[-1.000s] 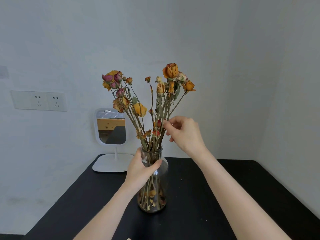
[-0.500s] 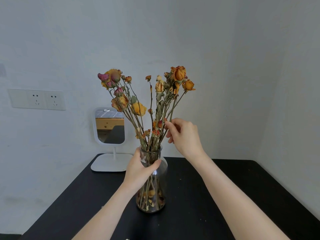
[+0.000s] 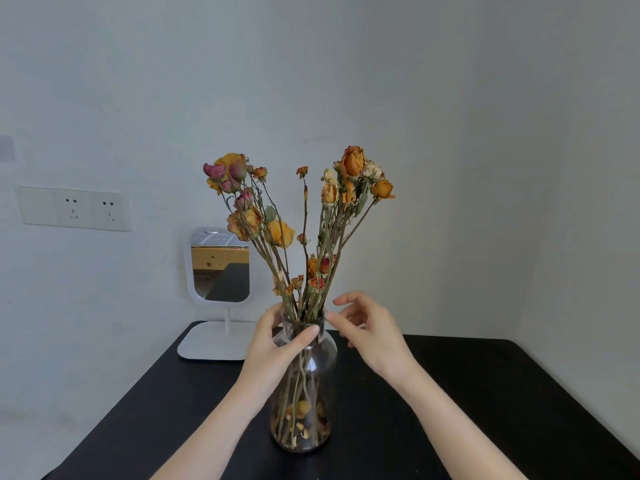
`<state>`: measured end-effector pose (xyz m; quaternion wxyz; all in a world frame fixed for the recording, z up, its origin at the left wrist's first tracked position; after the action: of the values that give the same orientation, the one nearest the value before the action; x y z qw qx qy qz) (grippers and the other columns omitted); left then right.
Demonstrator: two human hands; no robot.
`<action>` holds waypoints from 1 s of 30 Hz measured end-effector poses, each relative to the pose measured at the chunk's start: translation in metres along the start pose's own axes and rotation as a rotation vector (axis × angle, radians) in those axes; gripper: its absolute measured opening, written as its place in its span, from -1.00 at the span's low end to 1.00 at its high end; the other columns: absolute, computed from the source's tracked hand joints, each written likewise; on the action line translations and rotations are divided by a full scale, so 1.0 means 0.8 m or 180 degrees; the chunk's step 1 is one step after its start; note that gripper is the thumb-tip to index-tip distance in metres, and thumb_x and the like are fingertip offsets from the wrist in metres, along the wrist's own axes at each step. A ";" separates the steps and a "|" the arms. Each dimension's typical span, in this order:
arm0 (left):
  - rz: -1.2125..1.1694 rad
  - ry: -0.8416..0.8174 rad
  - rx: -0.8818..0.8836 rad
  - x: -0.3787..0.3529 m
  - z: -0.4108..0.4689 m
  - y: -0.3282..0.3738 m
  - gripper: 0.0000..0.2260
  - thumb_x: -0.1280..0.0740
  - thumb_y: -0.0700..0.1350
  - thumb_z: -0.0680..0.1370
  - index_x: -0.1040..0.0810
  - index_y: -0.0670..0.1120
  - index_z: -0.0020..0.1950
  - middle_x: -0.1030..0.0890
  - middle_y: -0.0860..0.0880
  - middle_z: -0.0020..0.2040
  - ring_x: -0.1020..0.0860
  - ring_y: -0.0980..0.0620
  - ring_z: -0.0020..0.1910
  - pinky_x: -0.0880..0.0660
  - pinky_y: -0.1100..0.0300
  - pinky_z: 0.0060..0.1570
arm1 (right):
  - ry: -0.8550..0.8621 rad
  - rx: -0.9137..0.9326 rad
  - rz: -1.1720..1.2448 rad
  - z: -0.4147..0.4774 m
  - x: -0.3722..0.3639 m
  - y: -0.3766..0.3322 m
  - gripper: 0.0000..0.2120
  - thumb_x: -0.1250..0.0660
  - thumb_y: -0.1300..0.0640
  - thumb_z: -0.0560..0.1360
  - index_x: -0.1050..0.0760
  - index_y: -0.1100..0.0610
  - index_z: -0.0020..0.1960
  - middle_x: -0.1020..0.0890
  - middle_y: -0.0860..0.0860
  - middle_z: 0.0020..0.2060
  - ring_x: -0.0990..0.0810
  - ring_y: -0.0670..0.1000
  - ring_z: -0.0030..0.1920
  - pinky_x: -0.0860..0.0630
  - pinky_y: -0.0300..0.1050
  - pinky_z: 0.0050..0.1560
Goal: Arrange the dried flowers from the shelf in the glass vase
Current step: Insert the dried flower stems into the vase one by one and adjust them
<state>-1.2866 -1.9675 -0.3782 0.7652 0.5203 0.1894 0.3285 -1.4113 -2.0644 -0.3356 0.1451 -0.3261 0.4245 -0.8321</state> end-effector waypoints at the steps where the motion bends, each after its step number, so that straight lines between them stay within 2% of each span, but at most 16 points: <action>1: -0.0055 0.0012 0.0003 0.002 0.002 0.004 -0.60 -0.43 0.18 0.24 -0.45 0.25 0.05 -0.55 0.27 0.05 -0.46 0.45 0.04 -0.37 0.47 -0.13 | -0.0035 -0.0049 0.0014 0.002 -0.001 0.002 -0.76 -0.35 -0.02 0.48 -0.44 -0.03 0.13 -0.55 -0.02 -0.18 -0.54 -0.08 -0.18 -0.51 -0.28 -0.19; 6: 0.0085 0.0131 0.0003 0.018 0.017 0.026 -0.70 -0.40 0.18 0.30 -0.53 0.17 0.00 -0.51 0.13 0.04 -0.51 0.32 -0.07 -0.39 0.49 -0.27 | -0.0355 -0.0104 0.0094 0.017 -0.011 -0.007 -0.66 -0.30 -0.06 0.50 -0.47 0.02 0.24 -0.45 -0.01 -0.30 -0.42 -0.16 -0.34 -0.38 -0.47 -0.34; 8: 0.0329 0.0172 -0.0019 0.025 0.022 0.029 -0.80 -0.40 0.11 0.38 -0.55 0.15 -0.03 -0.51 0.06 -0.03 -0.48 0.20 -0.09 -0.36 0.43 -0.24 | -0.0435 -0.0085 0.0089 0.023 -0.015 -0.012 -0.67 -0.31 -0.03 0.51 -0.51 0.08 0.21 -0.42 0.03 -0.32 -0.38 -0.15 -0.36 -0.34 -0.46 -0.38; 10: 0.0329 0.0100 -0.0140 0.028 0.024 0.037 -0.87 -0.39 0.04 0.43 -0.58 0.13 -0.04 -0.58 0.03 -0.10 -0.51 0.22 -0.16 -0.40 0.46 -0.26 | -0.0444 0.0003 0.0246 0.027 -0.017 -0.020 -0.75 -0.34 0.02 0.50 -0.56 0.10 0.13 -0.40 -0.01 -0.39 -0.36 -0.19 -0.42 -0.32 -0.45 -0.39; 13: 0.0143 0.0057 -0.0281 0.030 0.029 0.050 -0.81 -0.38 0.03 0.45 -0.59 0.10 0.04 -0.65 0.02 -0.08 -0.55 0.24 -0.14 -0.42 0.47 -0.20 | -0.0294 0.0143 0.0736 0.031 -0.013 -0.032 -0.85 -0.36 0.11 0.49 -0.55 0.09 0.06 -0.39 -0.08 -0.45 -0.37 -0.22 -0.48 -0.34 -0.38 -0.33; 15: 0.0002 0.0061 -0.0332 0.032 0.032 0.057 -0.81 -0.40 0.02 0.43 -0.59 0.12 0.03 -0.65 0.04 -0.11 -0.56 0.25 -0.17 -0.42 0.50 -0.22 | -0.0143 0.0177 0.1005 0.032 -0.008 -0.032 -0.80 -0.36 0.13 0.49 -0.52 0.09 0.11 -0.42 -0.10 -0.45 -0.40 -0.22 -0.44 -0.37 -0.32 -0.28; 17: 0.0002 -0.0044 -0.0210 0.030 0.031 0.051 -0.72 -0.43 0.06 0.36 -0.57 0.12 0.06 -0.64 0.08 -0.15 -0.56 0.24 -0.18 -0.43 0.49 -0.22 | -0.0101 0.0096 0.1184 0.028 -0.004 -0.027 -0.78 -0.36 0.16 0.49 -0.48 0.08 0.12 -0.44 -0.10 -0.42 -0.42 -0.19 -0.40 -0.37 -0.30 -0.25; 19: 0.0111 -0.0149 0.0014 0.029 0.029 0.036 -0.62 -0.45 0.08 0.33 -0.55 0.08 0.12 -0.50 0.06 -0.29 -0.49 0.13 -0.25 -0.40 0.35 -0.17 | -0.0273 -0.0078 0.1109 0.024 -0.007 -0.017 -0.73 -0.35 0.19 0.48 -0.42 0.09 0.15 -0.45 -0.05 -0.34 -0.43 -0.16 -0.34 -0.36 -0.27 -0.22; 21: 0.0181 -0.0269 0.0164 0.026 0.027 0.024 -0.69 -0.45 0.00 0.39 -0.55 0.11 0.11 -0.34 0.06 -0.35 -0.40 0.11 -0.28 -0.33 0.28 -0.18 | -0.0604 -0.0222 0.0655 0.020 -0.018 -0.010 -0.63 -0.35 0.14 0.47 -0.37 0.09 0.25 -0.46 0.02 -0.23 -0.44 -0.12 -0.27 -0.35 -0.27 -0.21; 23: 0.0247 -0.0412 0.0154 0.022 0.026 0.024 -0.78 -0.43 -0.03 0.43 -0.58 0.12 0.06 -0.47 0.09 -0.31 -0.50 0.14 -0.21 -0.39 0.35 -0.14 | -0.0850 -0.0233 0.0273 0.021 -0.029 -0.007 -0.57 -0.37 0.02 0.47 -0.39 0.08 0.29 -0.49 0.06 -0.17 -0.43 -0.07 -0.23 -0.37 -0.24 -0.19; 25: 0.0272 -0.0425 0.0092 0.020 0.028 0.031 -0.82 -0.41 -0.06 0.45 -0.60 0.04 0.04 -0.60 0.05 -0.22 -0.56 0.17 -0.13 -0.44 0.40 -0.12 | -0.0876 -0.0127 0.0267 0.023 -0.032 -0.013 -0.64 -0.38 -0.05 0.45 -0.50 0.04 0.20 -0.47 0.00 -0.30 -0.39 -0.10 -0.30 -0.37 -0.27 -0.22; 27: 0.0235 -0.0337 0.0049 0.021 0.033 0.041 -0.77 -0.41 -0.08 0.45 -0.58 -0.07 0.09 -0.59 -0.12 -0.09 -0.56 0.00 -0.03 -0.46 0.24 0.00 | -0.0726 0.0084 0.0401 0.028 -0.026 -0.023 -0.84 -0.38 -0.02 0.46 -0.58 -0.03 0.02 -0.35 -0.13 -0.48 -0.33 -0.17 -0.43 -0.31 -0.40 -0.36; 28: 0.0217 -0.0291 -0.0004 0.022 0.034 0.047 -0.76 -0.42 -0.08 0.44 -0.56 -0.06 0.09 -0.60 -0.16 -0.05 -0.56 -0.08 0.00 -0.46 0.16 0.04 | -0.0623 0.0177 0.0500 0.031 -0.022 -0.026 -0.93 -0.38 0.02 0.47 -0.58 -0.06 -0.05 -0.32 -0.15 -0.52 -0.31 -0.20 -0.47 -0.30 -0.44 -0.39; 30: 0.0092 -0.0280 -0.0123 0.025 0.035 0.058 -0.71 -0.44 -0.05 0.40 -0.54 0.04 0.10 -0.65 -0.09 0.02 -0.59 -0.04 0.04 -0.50 0.18 0.04 | -0.0427 0.0311 0.0740 0.035 -0.014 -0.029 -0.91 -0.39 0.08 0.46 -0.56 -0.09 -0.05 -0.32 -0.14 -0.51 -0.33 -0.21 -0.47 -0.32 -0.46 -0.38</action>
<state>-1.2692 -1.9613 -0.3240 0.7778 0.5221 0.1417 0.3198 -1.3837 -2.0620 -0.3099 0.2842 -0.3222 0.4077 -0.8057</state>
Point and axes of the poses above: each hand's wrist, its own z-axis towards the middle knuckle, its own x-axis out of the back of the hand, y = z × x, the point moved 7 cm from there along z, towards the middle knuckle
